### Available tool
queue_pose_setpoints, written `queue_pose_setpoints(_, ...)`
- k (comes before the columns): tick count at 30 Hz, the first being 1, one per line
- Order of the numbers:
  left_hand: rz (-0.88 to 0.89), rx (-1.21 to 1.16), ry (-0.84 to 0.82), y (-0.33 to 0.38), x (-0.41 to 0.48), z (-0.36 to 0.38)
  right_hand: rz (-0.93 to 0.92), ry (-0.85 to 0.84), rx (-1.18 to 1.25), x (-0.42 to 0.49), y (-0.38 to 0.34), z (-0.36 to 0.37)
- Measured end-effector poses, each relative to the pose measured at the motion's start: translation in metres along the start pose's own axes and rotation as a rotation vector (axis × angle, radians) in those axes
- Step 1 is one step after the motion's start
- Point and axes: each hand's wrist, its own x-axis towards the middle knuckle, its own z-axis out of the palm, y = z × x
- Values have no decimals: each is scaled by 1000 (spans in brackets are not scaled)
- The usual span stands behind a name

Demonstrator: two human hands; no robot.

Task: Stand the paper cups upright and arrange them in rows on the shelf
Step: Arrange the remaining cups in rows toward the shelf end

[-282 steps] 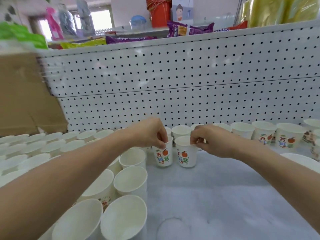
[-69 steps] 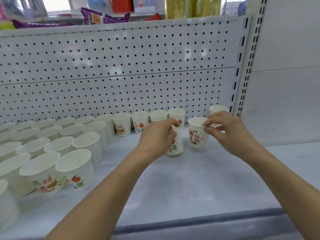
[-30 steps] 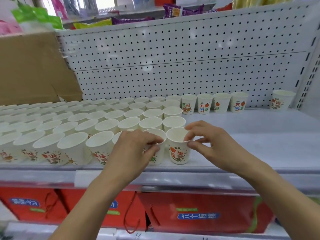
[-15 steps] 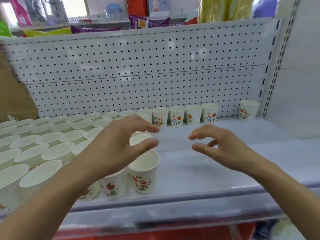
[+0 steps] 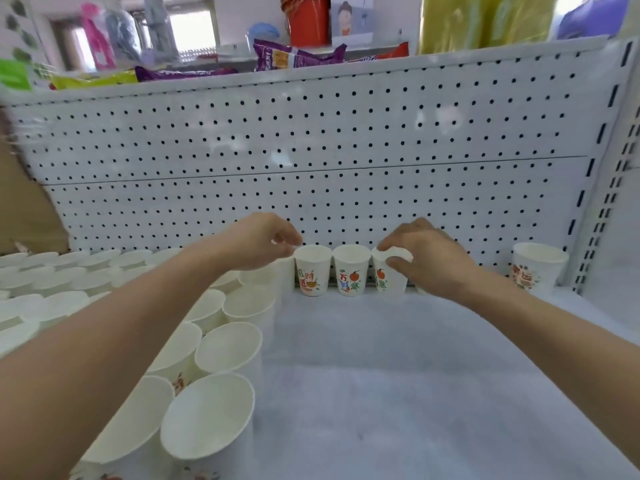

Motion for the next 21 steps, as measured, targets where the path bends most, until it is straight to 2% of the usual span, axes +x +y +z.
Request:
queue_pose_setpoints(5,-32,78,-25,-17,4,5,-9,-19,-215,22,-5,20)
queue_pose_setpoints(8,-6,48,-64,-22,-10,7,-56,-10,-144,27,-3,25)
queue_pose_setpoints(11,-35,-18,-226,-20,-29,16,-58,-36,-155,33,-10,30)
queue_pose_setpoints(15,-69,100,-365,-28,-30,33,-41,-82,-203,40,-21,36)
queue_pose_setpoints(21,-34,94,-391,-38,-28,45,-62,-103,-217,43,-30,43)
